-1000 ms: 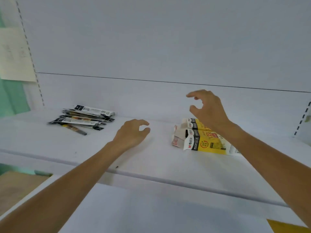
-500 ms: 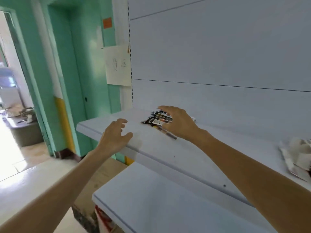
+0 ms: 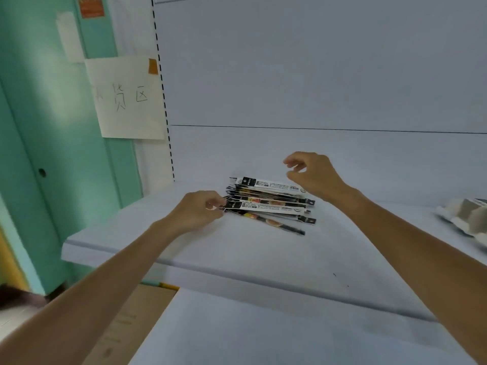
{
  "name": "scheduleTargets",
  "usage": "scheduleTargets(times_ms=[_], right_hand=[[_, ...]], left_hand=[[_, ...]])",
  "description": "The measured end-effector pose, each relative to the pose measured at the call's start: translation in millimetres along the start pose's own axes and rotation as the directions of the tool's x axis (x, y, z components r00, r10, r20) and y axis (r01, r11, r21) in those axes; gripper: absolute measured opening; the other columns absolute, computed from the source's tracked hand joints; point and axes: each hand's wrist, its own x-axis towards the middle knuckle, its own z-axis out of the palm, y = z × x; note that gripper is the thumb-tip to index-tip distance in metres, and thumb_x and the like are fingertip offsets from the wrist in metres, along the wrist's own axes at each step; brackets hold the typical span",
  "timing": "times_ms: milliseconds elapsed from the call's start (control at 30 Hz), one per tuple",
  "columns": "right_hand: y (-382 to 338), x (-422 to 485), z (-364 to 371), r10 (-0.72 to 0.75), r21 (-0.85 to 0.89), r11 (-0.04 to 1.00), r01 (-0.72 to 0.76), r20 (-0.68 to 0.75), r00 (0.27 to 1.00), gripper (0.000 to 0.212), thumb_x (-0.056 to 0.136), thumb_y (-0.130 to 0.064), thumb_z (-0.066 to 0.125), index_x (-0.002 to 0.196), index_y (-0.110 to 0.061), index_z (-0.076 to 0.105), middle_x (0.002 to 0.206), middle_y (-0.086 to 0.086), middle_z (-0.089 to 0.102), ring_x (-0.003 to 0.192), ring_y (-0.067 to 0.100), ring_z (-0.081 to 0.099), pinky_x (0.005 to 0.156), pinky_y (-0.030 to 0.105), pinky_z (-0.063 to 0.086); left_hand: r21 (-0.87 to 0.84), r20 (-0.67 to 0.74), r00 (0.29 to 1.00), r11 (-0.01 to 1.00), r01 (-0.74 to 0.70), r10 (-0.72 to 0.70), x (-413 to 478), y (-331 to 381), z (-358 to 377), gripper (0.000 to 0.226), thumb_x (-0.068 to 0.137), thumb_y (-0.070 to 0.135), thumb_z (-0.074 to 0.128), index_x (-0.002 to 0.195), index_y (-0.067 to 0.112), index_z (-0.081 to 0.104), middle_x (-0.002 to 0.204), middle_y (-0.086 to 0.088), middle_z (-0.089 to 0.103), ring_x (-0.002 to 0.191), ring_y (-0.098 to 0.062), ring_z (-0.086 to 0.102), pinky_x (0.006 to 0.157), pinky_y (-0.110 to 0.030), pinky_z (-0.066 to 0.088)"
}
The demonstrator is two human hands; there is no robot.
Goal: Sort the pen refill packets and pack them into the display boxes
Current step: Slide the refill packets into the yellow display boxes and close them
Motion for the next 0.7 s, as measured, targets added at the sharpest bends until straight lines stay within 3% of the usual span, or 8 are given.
scheduleTargets(times_ms=[67, 167, 233, 367, 500, 567, 633, 700], right_hand=[[4.2, -8.8, 2.3, 0.106, -0.014, 0.994, -0.105, 0.061, 0.993, 0.016, 0.082, -0.012, 0.063, 0.097, -0.016, 0.067, 0.095, -0.003, 0.066, 0.092, 0.013, 0.062, 0.085, 0.024, 0.048], [9.6, -31.2, 25.0, 0.231, -0.137, 0.969, -0.207, 0.199, 0.952, 0.024, 0.079, -0.017, 0.067, 0.103, -0.018, 0.066, 0.105, 0.001, 0.066, 0.097, 0.017, 0.061, 0.086, 0.032, 0.05], [13.5, -43.8, 42.3, 0.222, -0.244, 0.954, -0.176, 0.178, 0.959, 0.028, 0.08, -0.02, 0.065, 0.108, -0.02, 0.065, 0.11, 0.002, 0.062, 0.102, 0.021, 0.056, 0.085, 0.032, 0.047], [11.9, -46.3, 43.8, 0.135, -0.412, 0.907, -0.094, 0.073, 0.988, 0.021, 0.088, -0.017, 0.055, 0.106, -0.018, 0.067, 0.109, 0.002, 0.063, 0.104, 0.024, 0.055, 0.081, 0.03, 0.041], [-0.3, -37.6, 38.0, 0.125, -0.363, 0.925, -0.112, 0.012, 0.992, 0.021, 0.09, -0.015, 0.054, 0.105, -0.012, 0.068, 0.106, 0.006, 0.066, 0.097, 0.025, 0.057, 0.085, 0.038, 0.046], [-6.7, -36.0, 41.9, 0.077, -0.339, 0.938, -0.071, 0.003, 0.997, 0.02, 0.091, -0.015, 0.054, 0.105, -0.012, 0.068, 0.105, 0.005, 0.066, 0.097, 0.024, 0.057, 0.084, 0.04, 0.047], [-11.8, -37.4, 48.7, 0.004, -0.328, 0.945, 0.006, 0.03, 1.0, 0.019, 0.09, -0.014, 0.053, 0.102, -0.012, 0.069, 0.102, 0.004, 0.066, 0.095, 0.023, 0.056, 0.082, 0.039, 0.047], [-15.3, -39.7, 55.1, -0.071, -0.294, 0.952, 0.088, 0.066, 0.995, 0.017, 0.09, -0.012, 0.055, 0.099, -0.01, 0.069, 0.096, 0.005, 0.067, 0.091, 0.023, 0.058, 0.078, 0.038, 0.047]], left_hand=[[0.033, 0.063, 0.996, 0.997, -0.073, 0.07, 16.3, -0.8, 5.4, 0.022, 0.086, 0.017, 0.064, 0.108, 0.016, 0.064, 0.104, 0.002, 0.058, 0.099, -0.014, 0.054, 0.08, -0.019, 0.034], [0.055, 0.062, 0.979, 0.979, -0.195, 0.192, 34.9, -5.5, 14.1, 0.028, 0.085, 0.019, 0.065, 0.113, 0.015, 0.062, 0.111, -0.002, 0.058, 0.104, -0.017, 0.052, 0.082, -0.022, 0.034], [0.019, 0.037, 0.971, 0.971, -0.236, 0.236, 42.2, -15.3, 20.9, 0.031, 0.084, 0.023, 0.067, 0.114, 0.018, 0.062, 0.112, 0.0, 0.059, 0.107, -0.016, 0.052, 0.082, -0.021, 0.032], [-0.135, -0.007, 0.991, 0.982, -0.135, 0.135, 46.9, -35.2, 22.1, 0.044, 0.081, 0.03, 0.071, 0.121, 0.023, 0.056, 0.118, 0.002, 0.053, 0.114, -0.013, 0.046, 0.089, -0.021, 0.03], [0.116, -0.1, 0.962, 0.963, -0.243, 0.255, 49.8, -36.0, 13.4, 0.072, 0.076, 0.035, 0.073, 0.138, 0.024, 0.038, 0.139, -0.003, 0.039, 0.132, -0.023, 0.027, 0.103, -0.03, 0.024], [0.344, -0.168, 0.894, 0.875, -0.341, 0.415, 46.4, -27.6, 8.5, 0.077, 0.075, 0.036, 0.072, 0.141, 0.021, 0.035, 0.145, -0.006, 0.032, 0.136, -0.026, 0.02, 0.11, -0.039, 0.02], [0.487, -0.106, 0.78, 0.716, -0.5, 0.617, 44.1, -16.4, 6.7, 0.069, 0.076, 0.035, 0.071, 0.136, 0.018, 0.043, 0.14, -0.007, 0.041, 0.133, -0.027, 0.03, 0.111, -0.044, 0.019], [0.532, 0.019, 0.755, 0.633, -0.563, 0.655, 41.7, -6.2, 8.5, 0.053, 0.083, 0.036, 0.064, 0.131, 0.019, 0.048, 0.129, -0.001, 0.052, 0.126, -0.022, 0.042, 0.111, -0.04, 0.019]])
